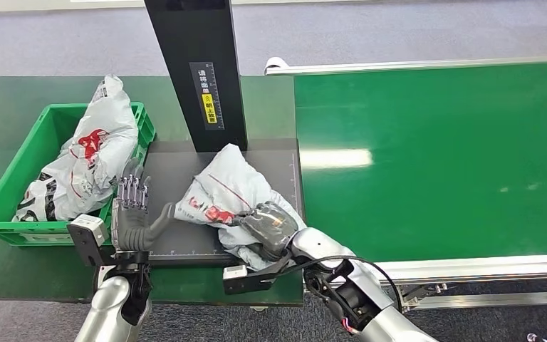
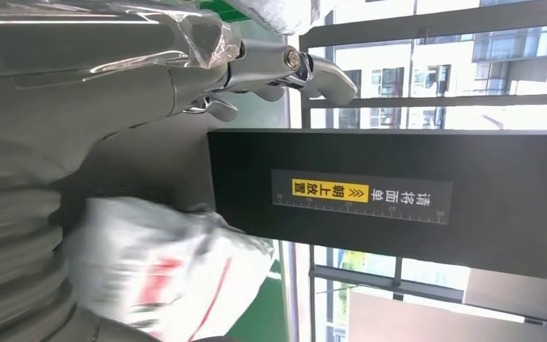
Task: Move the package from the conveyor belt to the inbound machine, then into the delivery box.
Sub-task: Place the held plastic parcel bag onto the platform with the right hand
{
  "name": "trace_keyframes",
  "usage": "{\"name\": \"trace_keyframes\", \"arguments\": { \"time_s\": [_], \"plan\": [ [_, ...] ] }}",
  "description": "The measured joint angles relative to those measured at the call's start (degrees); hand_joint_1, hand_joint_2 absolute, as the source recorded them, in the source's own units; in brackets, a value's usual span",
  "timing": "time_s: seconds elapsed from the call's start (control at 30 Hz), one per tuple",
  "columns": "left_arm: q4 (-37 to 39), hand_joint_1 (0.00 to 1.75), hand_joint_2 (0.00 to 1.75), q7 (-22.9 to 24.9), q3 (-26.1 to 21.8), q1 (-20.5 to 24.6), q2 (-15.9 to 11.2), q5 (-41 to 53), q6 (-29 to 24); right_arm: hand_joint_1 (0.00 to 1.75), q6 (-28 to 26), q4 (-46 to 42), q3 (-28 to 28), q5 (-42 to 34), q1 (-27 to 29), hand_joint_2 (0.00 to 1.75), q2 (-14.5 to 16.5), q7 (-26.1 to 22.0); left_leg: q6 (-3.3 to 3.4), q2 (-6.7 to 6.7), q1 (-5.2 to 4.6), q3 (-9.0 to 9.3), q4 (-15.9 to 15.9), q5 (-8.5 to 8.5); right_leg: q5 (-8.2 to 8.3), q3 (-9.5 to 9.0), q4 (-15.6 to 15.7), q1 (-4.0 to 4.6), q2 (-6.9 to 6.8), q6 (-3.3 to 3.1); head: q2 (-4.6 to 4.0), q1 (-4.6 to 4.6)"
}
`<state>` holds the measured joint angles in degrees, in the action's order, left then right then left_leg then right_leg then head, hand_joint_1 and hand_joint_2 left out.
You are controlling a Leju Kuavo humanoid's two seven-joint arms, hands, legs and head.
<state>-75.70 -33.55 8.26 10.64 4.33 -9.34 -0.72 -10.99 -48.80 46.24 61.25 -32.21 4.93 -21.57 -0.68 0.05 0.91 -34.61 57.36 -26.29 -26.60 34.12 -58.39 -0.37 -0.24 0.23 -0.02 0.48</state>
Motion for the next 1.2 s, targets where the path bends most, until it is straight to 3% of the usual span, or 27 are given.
{"name": "trace_keyframes", "arguments": {
  "time_s": [0.1,0.13,0.4,0.5,0.6,0.77,0.9,1.1,1.2],
  "plan": [
    [0.37,0.00,1.75,0.01,0.01,0.11,-0.01,-0.12,0.08,0.31,-2.18,2.29,2.12,0.65,-0.92,1.75,0.34,0.06,0.00,0.02,0.00,0.04,0.00,0.01,0.00,-0.03,0.00,0.00,0.01,0.00,0.00,0.01],
    [0.50,0.00,1.75,0.02,0.01,0.21,0.00,-0.14,0.10,0.00,-2.79,2.69,2.63,0.80,-1.14,1.75,0.46,0.20,0.00,0.03,0.00,0.05,0.00,0.01,0.00,-0.04,0.00,0.00,0.01,0.00,0.00,0.01],
    [0.77,0.00,1.75,0.14,0.01,0.39,0.04,-0.28,0.01,0.00,-9.76,3.19,3.62,0.57,-1.53,1.75,0.79,2.22,0.00,0.03,0.00,0.07,0.01,0.01,0.01,-0.04,0.00,-0.01,0.02,0.00,0.01,0.01],
    [0.77,0.00,1.75,0.17,0.02,0.48,0.14,-0.34,-0.18,0.00,-13.42,2.04,2.55,-2.70,-1.13,1.75,0.79,-0.09,0.00,0.03,0.00,0.07,0.01,0.01,0.01,-0.02,0.00,0.00,0.02,0.00,0.01,0.01],
    [0.77,0.00,1.75,0.11,0.06,0.64,0.36,-0.41,-0.58,0.00,-13.62,-0.91,-0.08,-12.00,0.21,1.75,0.72,-5.35,0.00,0.03,0.00,0.07,0.01,0.00,0.01,-0.02,0.00,0.00,0.02,0.00,0.01,0.01],
    [0.77,0.00,1.75,-0.23,0.17,0.87,0.61,-0.23,-1.14,0.00,-1.51,-6.49,-6.05,-32.70,2.83,1.75,0.36,-12.62,0.00,0.04,0.00,0.07,0.01,0.00,0.01,-0.02,0.01,-0.01,0.02,0.00,0.00,0.01],
    [0.77,0.00,1.75,-0.48,0.37,0.98,0.65,0.02,-1.18,0.00,4.15,-9.17,-9.07,-38.67,3.83,1.75,0.16,-14.10,0.00,0.04,0.00,0.07,0.01,0.00,0.01,-0.02,0.01,-0.01,0.02,0.00,0.01,0.01],
    [0.77,0.00,1.75,-1.57,1.55,1.02,0.62,2.47,-0.85,0.00,19.06,-12.06,-12.79,-53.48,5.07,1.75,-0.25,-15.86,0.00,0.04,0.00,0.07,0.01,0.00,0.01,-0.02,0.00,-0.01,0.02,0.00,0.01,0.00],
    [0.69,0.00,1.75,-2.03,2.47,0.88,0.56,4.89,-0.67,0.00,22.81,-12.63,-14.69,-58.62,5.19,1.75,-0.60,-15.39,0.00,0.03,-0.01,0.07,0.01,0.00,0.01,-0.03,0.01,-0.01,0.02,0.00,0.01,0.00]
  ]
}}
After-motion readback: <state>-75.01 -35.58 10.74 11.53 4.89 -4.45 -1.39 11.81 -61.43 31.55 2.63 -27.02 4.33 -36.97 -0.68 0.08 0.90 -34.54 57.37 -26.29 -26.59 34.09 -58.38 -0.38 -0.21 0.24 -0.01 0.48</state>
